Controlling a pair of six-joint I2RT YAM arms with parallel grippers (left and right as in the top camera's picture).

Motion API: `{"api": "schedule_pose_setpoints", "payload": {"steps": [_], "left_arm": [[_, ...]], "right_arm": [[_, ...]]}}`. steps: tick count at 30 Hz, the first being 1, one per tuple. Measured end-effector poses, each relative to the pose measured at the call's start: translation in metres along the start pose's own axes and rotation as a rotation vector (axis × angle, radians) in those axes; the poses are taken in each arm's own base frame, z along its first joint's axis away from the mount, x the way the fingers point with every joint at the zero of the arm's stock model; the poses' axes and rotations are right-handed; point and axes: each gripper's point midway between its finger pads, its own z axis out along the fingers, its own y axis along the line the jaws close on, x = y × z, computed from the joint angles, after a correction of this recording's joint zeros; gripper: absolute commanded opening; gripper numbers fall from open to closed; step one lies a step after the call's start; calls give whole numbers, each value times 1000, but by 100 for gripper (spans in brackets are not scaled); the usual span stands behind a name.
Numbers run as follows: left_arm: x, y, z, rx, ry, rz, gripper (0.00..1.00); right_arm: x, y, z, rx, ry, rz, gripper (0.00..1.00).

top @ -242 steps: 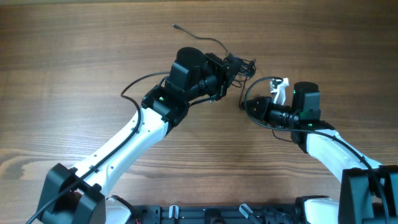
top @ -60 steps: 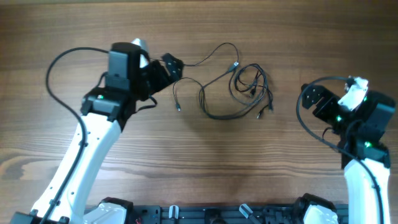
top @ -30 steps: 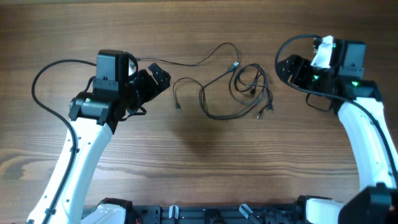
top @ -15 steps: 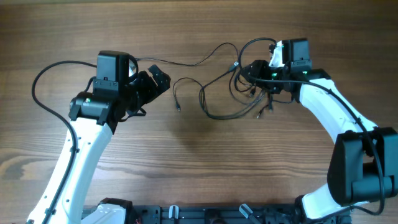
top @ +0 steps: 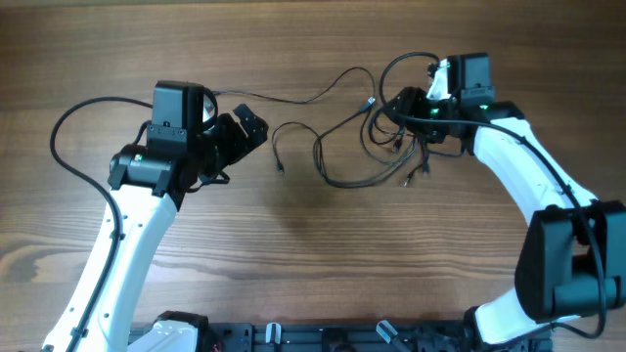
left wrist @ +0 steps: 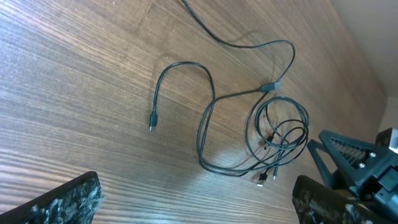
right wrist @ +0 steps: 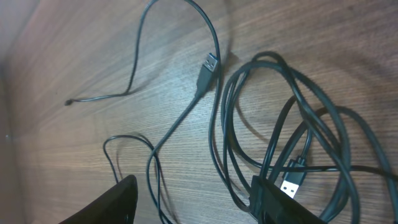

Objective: Untangle cables

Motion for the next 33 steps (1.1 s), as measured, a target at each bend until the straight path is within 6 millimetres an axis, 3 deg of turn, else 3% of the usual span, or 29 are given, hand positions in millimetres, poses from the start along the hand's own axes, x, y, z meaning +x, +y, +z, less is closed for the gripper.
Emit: {"api": "schedule_pose_setpoints", "payload": {"steps": [3,14,17,21,24,26,30,33], "left_arm": [[1,1,0,-4,4,-1,100],[1,1,0,-4,4,-2,100],[1,1,0,-4,4,-2,100],[1,1,0,-4,4,-1,100],[1,1,0,-4,4,-2,100],[1,1,0,-4,5,-2,100],[1,1,0,-4,5,-2,100],[5,-3,0,15,24,0,100]], "right_arm": [[0,-5,9,17,0,12,61],[-5,-9,9,24,-14,18,63],[2,-11,21,30,13,15,61],[5,-11,26,31,24,8,47],[16,-10,39,37,57,9,5],[17,-13,44,40,61,30,5],[15,7,39,-44,79,8,5],[-11,57,-8,-161,-26,-88,4]]}}
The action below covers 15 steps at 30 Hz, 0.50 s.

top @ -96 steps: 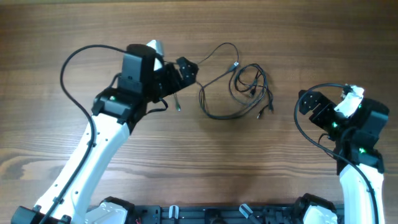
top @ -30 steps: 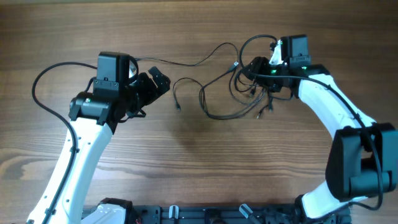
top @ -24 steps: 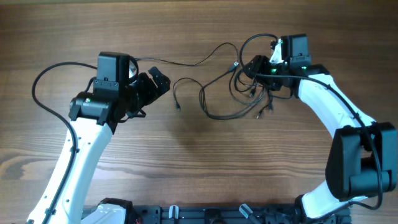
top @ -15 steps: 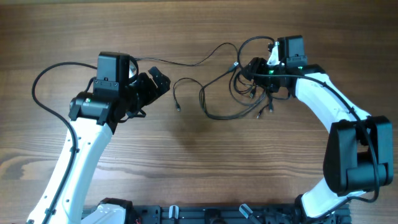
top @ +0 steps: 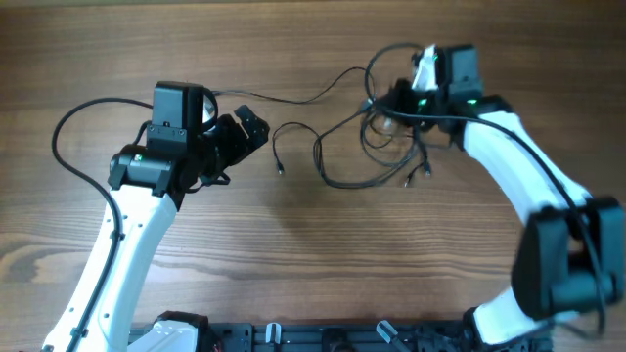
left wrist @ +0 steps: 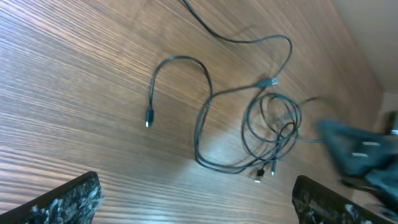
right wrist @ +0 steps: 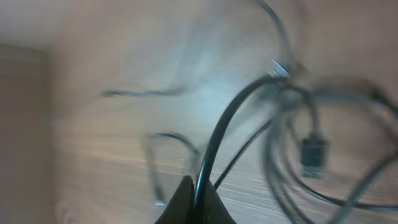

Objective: Untangle cables

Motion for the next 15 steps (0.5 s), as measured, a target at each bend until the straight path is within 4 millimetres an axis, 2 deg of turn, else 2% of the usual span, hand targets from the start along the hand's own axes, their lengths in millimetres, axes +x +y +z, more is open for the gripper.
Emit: {"api": "schedule_pose_setpoints", "payload": {"steps": [2,3,4,5,7,8,9,11,12,13,14,15], "left_arm": [[6,-8,2,21,11,24,100],[9,-17,3,40,13,47,100],[15,-32,6,78,15,89,100],[21,-42,8,103,23,119,100],[34,-67,22,156,37,187,100],[44,-76,33,168,58,216,100],[56,-87,51,183,86,252,100],[65,-100,74,209,96,288,100],[75,-110,100,227,112,318,100],[86,-112,118,233,128,335,100],[88,-128,135,292,102,363,100],[93,-134,149,310,101,377,100]], "right_arm": [[-31,60,-55,-115,-157,-119,5],[-41,80,-75,-159,-219,-168,5],[-55,116,-114,-235,-334,-262,5],[-59,127,-131,-262,-381,-294,5],[-72,140,-166,-295,-485,-341,5],[-79,138,-189,-290,-543,-346,5],[-82,136,-200,-285,-569,-346,5],[-86,132,-223,-281,-612,-350,5],[-87,133,-250,-289,-663,-369,5],[-85,136,-260,-300,-675,-382,5],[-80,139,-270,-314,-683,-397,5],[-78,142,-278,-323,-694,-410,5]]}}
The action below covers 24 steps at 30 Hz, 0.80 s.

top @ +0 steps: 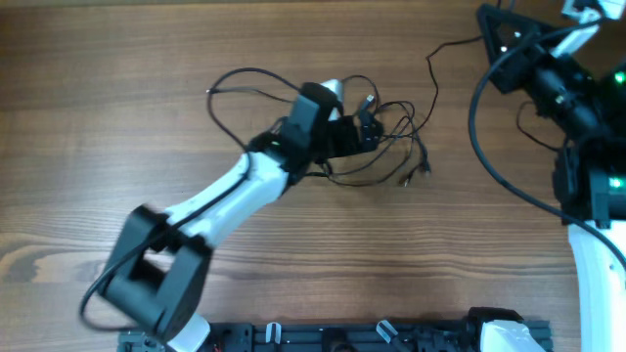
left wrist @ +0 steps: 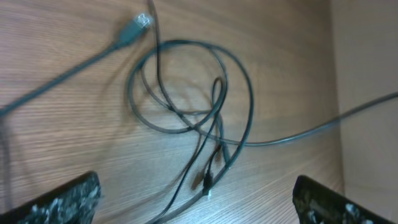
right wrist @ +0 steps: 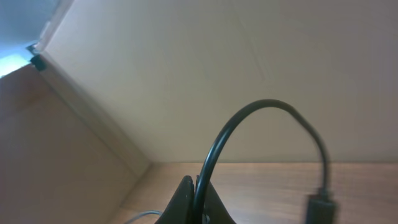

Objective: Untangle cables

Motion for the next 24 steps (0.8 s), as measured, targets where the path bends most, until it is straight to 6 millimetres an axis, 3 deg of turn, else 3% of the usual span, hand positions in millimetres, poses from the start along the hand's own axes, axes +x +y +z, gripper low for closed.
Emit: {"api": "schedule_pose_setpoints", "payload": {"steps": [3,5,6,8,10,11,14,17,18,20,22,24], "left_arm": [[19,-5,43,47,12,46,100],[35,-1,59,42,44,56,100],[45,3,65,29,67,56,95],[68,12,74,-7,129,59,63],[89,14,76,-40,181,67,10],[97,18,76,-76,195,75,4],[107,28,76,-150,196,96,4],[96,50,70,-227,183,33,4],[89,61,63,-264,181,-16,4],[63,100,40,-368,156,-141,4],[34,149,8,-477,119,-289,4],[24,174,-9,-530,97,-394,4]], "right_arm": [[-19,-5,-16,18,-58,-34,5],[-33,-21,-27,74,-101,-47,4],[-39,-31,-33,110,-124,-51,5],[-57,-60,-53,224,-192,-53,5],[-74,-86,-75,330,-256,-54,5],[-79,-94,-84,365,-279,-56,5],[-115,-96,-108,401,-414,-165,5],[-158,-100,-153,537,-585,-261,5],[-163,-103,-162,580,-613,-277,4],[-161,-119,-172,687,-607,-288,4],[-151,-158,-186,880,-566,-272,5],[-135,-200,-203,1066,-531,-189,5]]}}
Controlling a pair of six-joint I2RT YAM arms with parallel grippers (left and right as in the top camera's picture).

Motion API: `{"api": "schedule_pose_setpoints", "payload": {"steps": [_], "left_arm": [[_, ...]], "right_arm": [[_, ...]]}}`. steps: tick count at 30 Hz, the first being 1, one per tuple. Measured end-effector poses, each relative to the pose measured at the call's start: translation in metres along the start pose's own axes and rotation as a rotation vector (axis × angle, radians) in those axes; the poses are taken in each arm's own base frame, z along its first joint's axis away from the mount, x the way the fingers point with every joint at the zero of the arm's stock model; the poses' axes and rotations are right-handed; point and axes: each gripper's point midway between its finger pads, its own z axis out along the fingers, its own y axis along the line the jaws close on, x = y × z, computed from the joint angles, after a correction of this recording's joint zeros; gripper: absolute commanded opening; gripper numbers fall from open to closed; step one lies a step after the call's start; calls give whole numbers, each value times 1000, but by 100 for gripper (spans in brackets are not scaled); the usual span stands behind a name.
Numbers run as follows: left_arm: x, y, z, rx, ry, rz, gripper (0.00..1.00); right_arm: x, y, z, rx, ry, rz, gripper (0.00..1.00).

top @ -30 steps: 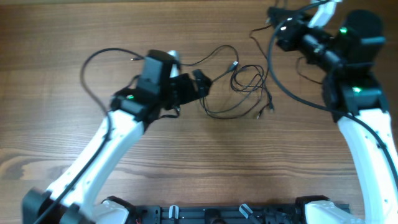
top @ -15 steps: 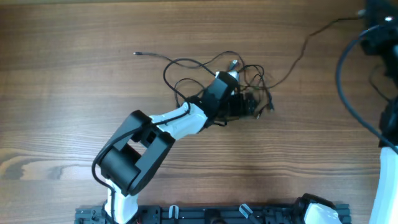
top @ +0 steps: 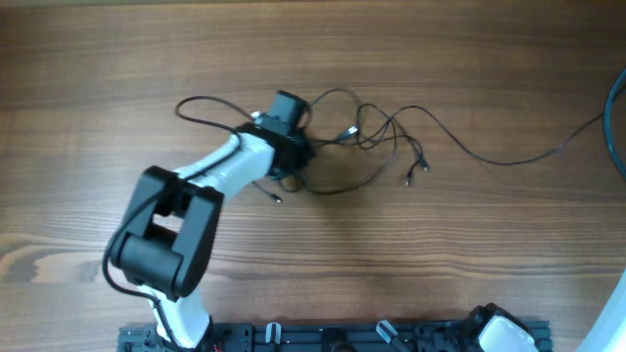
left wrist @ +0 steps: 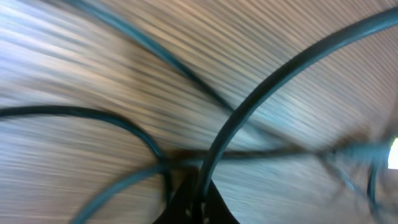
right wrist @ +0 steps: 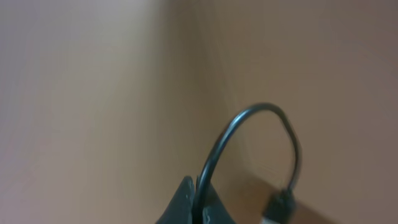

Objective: Untangle cables

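Observation:
Several thin dark cables lie in a tangle [top: 354, 137] at the middle of the wooden table [top: 440, 254]. My left gripper [top: 293, 149] is down at the tangle's left side. In the left wrist view the left gripper [left wrist: 200, 200] is shut on one dark cable [left wrist: 261, 93], with other strands crossing close by. One long cable [top: 509, 159] runs from the tangle to the right edge of the overhead view. My right gripper [right wrist: 199, 200] is out of the overhead view; it is shut on a dark cable [right wrist: 249, 118] whose plug [right wrist: 281, 203] hangs beside it.
A cable loop [top: 201, 108] lies left of my left arm. Loose plug ends lie at the tangle's front right [top: 413, 178] and under the left arm [top: 278, 198]. The right wrist view shows only a beige wall [right wrist: 93, 93].
My left gripper was open above the tangle and is now low and shut on a cable. The right gripper has gone out of the overhead view, and its cable now stretches out to the right.
First my left gripper hung open at the left while the right was open at the tangle. Then the right was shut on a cable there. Later it held that cable high at the far right and the left was open over the tangle. Now both hold cables.

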Motion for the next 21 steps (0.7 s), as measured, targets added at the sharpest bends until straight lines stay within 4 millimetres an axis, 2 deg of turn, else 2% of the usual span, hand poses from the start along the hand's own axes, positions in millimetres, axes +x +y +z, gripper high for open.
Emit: {"api": "schedule_pose_setpoints", "payload": {"steps": [1,2,3,5,6,7,8,10,11,13,15,17,18,19,21], "left_arm": [[-10,15,-4,-22,1,-71,4],[-21,25,-6,-30,-6,-129,4],[-29,33,-8,-29,-7,-176,4],[-32,36,-9,-24,1,-209,4],[-30,35,-9,-22,5,-209,7],[-28,33,-8,-21,8,-206,11],[-24,29,-8,-19,12,-197,13],[-14,19,-6,-11,17,-167,14],[-7,12,-5,-12,13,-140,15],[1,2,-3,-24,-18,-88,17],[6,-5,-2,-32,-45,-53,17],[10,-9,-1,-54,-88,-17,18],[11,-10,-1,-70,-113,1,19],[11,-10,-1,-78,-126,9,19],[10,-10,-2,-85,-138,12,21]], "right_arm": [[28,-33,14,155,70,9,4],[50,-50,23,227,133,16,5],[90,-70,36,306,242,30,5],[160,-87,51,338,446,54,5],[201,-86,56,302,575,78,4],[225,-83,57,269,651,99,5],[260,-72,58,208,763,133,4],[301,-50,53,127,895,170,5],[324,-29,43,74,983,184,5],[352,19,18,-32,1109,165,5],[363,50,5,-112,1149,119,5],[381,97,-19,-276,1194,-18,5],[400,123,-37,-402,1228,-138,5],[413,134,-47,-464,1249,-204,5],[441,150,-67,-602,1301,-300,11]]}}
